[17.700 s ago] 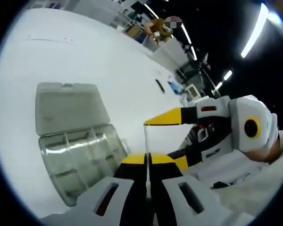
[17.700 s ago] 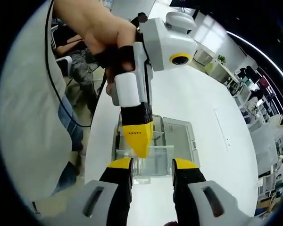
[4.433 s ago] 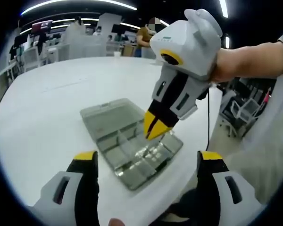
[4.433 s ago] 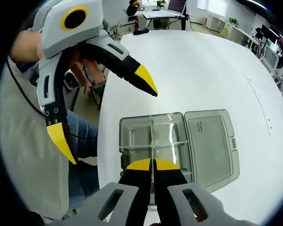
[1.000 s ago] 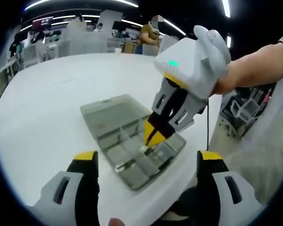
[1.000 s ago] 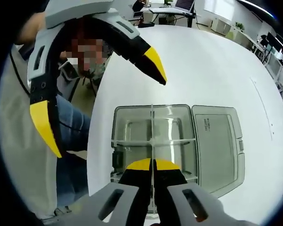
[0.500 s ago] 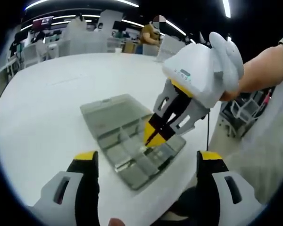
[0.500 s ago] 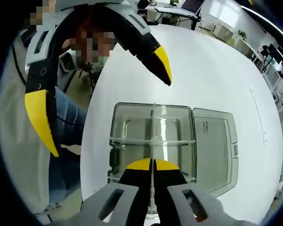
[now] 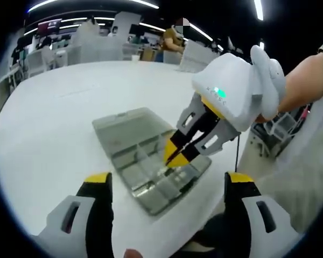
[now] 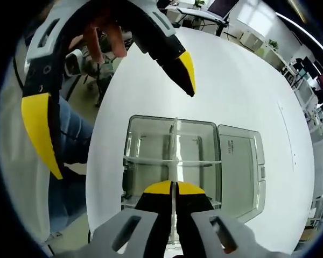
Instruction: Insert the divider into the dual guide fixture by aligning both edges with the guide slots and pushing it downward to the bottom, including one-sided entry, uneven engagement, binding, and posture correction.
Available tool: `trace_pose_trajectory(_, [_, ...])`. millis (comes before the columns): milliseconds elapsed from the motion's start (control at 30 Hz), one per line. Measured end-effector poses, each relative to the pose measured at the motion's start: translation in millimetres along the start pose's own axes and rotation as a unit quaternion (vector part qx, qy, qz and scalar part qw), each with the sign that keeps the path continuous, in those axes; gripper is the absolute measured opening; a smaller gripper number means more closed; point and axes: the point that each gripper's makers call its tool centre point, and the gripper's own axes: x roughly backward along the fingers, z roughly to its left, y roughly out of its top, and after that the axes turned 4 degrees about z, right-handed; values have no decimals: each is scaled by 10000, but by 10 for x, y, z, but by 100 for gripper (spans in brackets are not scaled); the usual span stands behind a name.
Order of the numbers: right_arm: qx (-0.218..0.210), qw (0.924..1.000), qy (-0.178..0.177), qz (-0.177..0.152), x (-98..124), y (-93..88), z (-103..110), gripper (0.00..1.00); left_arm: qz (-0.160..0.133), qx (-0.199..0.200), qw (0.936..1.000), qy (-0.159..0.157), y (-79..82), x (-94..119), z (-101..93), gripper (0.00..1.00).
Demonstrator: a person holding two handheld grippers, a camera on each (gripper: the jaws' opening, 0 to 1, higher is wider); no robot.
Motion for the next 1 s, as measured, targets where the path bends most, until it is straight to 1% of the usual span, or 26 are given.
trace_pose_trajectory(200, [-31, 10000, 39, -26, -1, 4, -5, 0, -16, 3, 10000, 16, 2, 16, 9, 83])
trace_pose_trajectory(633, [24, 10000, -57, 9, -16, 14, 8, 0, -8, 3, 10000, 27, -14, 35, -4, 83])
trace_pose_trajectory(733, [-32, 10000, -26, -9, -15, 15, 5, 0, -12, -6, 10000, 25, -9, 40, -15, 83])
trace_pose_trajectory(900, [25, 10000, -46, -12, -22, 13, 7, 0, -10, -13, 10000, 40, -11, 53, -19, 83])
trace_pose_trajectory(1000, [-17, 10000, -25, -27, -21, 12, 11, 0, -8, -20, 10000, 43, -11, 61, -26, 83])
